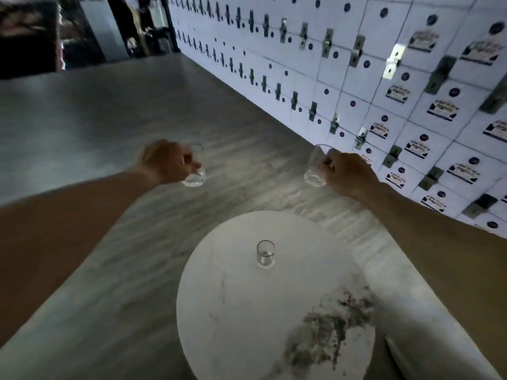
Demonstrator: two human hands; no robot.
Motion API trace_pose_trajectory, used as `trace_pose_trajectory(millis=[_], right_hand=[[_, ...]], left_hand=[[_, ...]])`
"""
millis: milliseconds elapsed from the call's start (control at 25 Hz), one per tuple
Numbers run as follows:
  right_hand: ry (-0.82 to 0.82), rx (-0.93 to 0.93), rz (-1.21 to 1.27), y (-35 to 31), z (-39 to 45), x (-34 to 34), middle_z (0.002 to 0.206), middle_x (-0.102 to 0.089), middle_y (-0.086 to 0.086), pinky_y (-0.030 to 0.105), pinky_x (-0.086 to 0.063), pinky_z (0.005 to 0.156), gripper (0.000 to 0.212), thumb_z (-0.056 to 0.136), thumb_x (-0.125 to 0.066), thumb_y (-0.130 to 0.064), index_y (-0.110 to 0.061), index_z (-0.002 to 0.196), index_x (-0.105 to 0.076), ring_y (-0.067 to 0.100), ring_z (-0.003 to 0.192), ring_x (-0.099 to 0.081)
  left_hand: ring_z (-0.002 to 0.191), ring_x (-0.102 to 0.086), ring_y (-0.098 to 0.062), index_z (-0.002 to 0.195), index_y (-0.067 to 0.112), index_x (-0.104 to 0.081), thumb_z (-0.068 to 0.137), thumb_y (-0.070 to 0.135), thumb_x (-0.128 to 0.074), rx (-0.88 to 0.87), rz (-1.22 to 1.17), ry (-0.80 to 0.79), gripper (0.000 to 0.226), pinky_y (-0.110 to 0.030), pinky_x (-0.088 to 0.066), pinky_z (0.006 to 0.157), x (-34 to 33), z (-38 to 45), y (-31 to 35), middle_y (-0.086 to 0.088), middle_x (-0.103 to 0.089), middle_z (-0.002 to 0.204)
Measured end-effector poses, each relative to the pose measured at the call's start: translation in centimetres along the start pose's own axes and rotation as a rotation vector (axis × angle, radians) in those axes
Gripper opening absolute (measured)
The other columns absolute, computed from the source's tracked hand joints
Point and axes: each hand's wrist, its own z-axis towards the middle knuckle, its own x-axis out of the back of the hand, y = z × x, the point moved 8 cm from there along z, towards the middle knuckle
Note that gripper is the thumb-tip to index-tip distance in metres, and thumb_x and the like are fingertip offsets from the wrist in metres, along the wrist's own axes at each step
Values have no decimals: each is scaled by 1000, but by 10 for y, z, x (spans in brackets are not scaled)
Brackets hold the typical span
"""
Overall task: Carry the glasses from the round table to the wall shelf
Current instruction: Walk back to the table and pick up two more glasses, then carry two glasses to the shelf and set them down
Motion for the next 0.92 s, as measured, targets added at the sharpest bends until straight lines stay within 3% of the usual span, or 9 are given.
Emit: trace_pose_trajectory(millis=[200,360,440,680,920], right_hand=[[94,74,-24,-83,27,62,108,-68,16,38,-48,83,25,94,-52,-44,-22,100,-61,36,102,-61],[135,132,5,-163,14,77,104,-69,15,37,-47,82,27,90,-54,-48,-23,96,-63,35,98,-61],[116,178,17,-207,-2,66,104,-70,15,40,-51,86,28,88,-53,-49,-24,95,-63,35,96,-63],[7,393,69,-386,-69,16,99,-68,12,33,-45,74,29,93,-57,-45,-17,95,-64,29,88,-58],[-89,640,113,-567,-131,-38,101,-70,12,34,-48,76,29,92,-58,-48,-20,94,-63,31,93,-62]], left_hand=[[77,-66,-21,70,19,-67,85,50,-63,51,50,133,34,-29,-48,72,117,-12,-33,3,-73,71],[74,-62,-17,69,22,-65,84,51,-64,103,40,210,33,-29,-48,70,165,-59,-82,7,-72,68],[75,-58,-16,71,22,-65,84,52,-63,140,56,205,33,-28,-43,69,167,-93,-112,7,-70,70],[77,-61,-16,66,25,-62,84,53,-61,299,65,188,33,-29,-39,64,187,-213,-234,12,-68,58],[86,-66,-17,65,26,-62,82,55,-61,510,81,258,34,-36,-54,83,230,-341,-352,12,-69,63]])
